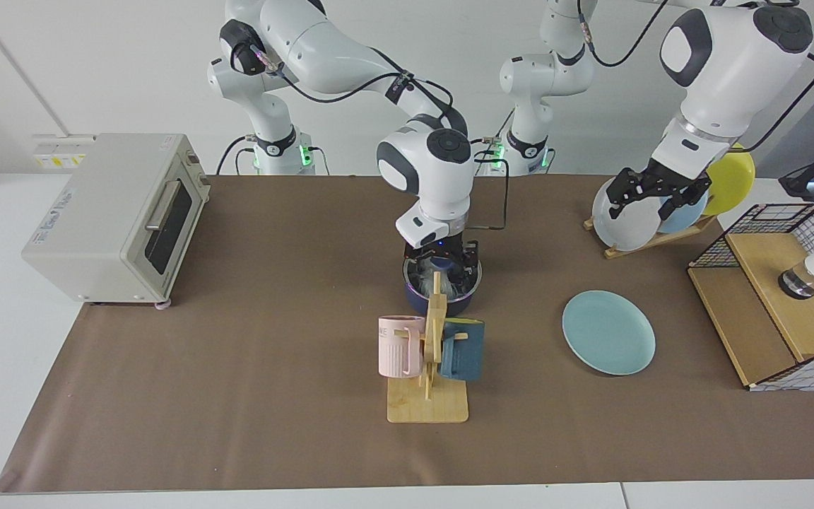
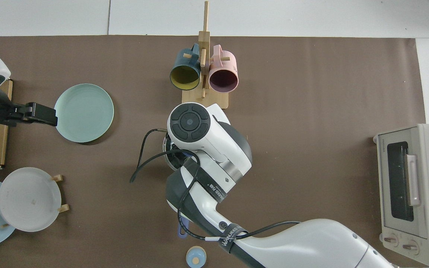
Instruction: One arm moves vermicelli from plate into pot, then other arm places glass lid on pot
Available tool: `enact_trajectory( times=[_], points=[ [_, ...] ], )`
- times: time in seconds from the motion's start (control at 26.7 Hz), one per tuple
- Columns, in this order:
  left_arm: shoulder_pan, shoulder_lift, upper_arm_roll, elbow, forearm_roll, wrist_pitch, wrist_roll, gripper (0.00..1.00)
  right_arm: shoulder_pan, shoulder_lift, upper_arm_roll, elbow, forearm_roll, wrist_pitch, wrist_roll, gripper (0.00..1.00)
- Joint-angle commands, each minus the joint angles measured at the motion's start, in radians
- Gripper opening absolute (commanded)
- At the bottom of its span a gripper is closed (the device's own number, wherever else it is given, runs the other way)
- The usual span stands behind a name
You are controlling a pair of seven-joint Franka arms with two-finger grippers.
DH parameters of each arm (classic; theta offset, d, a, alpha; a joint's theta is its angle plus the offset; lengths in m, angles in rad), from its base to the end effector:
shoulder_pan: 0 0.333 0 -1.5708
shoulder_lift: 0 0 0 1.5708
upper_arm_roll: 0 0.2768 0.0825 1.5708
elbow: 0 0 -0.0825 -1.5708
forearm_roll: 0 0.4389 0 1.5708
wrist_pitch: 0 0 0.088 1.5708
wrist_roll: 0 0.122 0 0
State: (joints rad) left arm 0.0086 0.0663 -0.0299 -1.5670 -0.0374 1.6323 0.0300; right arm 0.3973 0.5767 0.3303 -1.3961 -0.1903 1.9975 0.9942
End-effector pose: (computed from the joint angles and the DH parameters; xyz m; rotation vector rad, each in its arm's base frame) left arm 0.6315 -0.0174 0.5367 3.1014 -0.0759 -0.0012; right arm 0.5909 0.4592 0.3221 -3.0742 0.3822 -0.0553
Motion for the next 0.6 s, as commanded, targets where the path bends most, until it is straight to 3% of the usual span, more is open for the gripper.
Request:
enact_trajectory(
  times=[0.0, 0.37, 0.56],
  points=[
    [0.001, -0.017, -0.002, -0.011, 0.002, 0.012, -0.013, 1.00, -0.011, 0.002, 0.021, 0.060, -0.026, -0.078, 0.027, 1.00],
    [0.001, -0.023, -0.002, -0.011, 0.002, 0.012, -0.013, 1.00, -0.037, -0.125, 0.019, 0.059, -0.011, -0.138, -0.014, 1.00],
    [0.001, -0.025, -0.002, -0.011, 0.002, 0.012, -0.013, 1.00, -0.104, -0.224, 0.013, 0.017, 0.092, -0.177, -0.095, 1.00]
  ],
)
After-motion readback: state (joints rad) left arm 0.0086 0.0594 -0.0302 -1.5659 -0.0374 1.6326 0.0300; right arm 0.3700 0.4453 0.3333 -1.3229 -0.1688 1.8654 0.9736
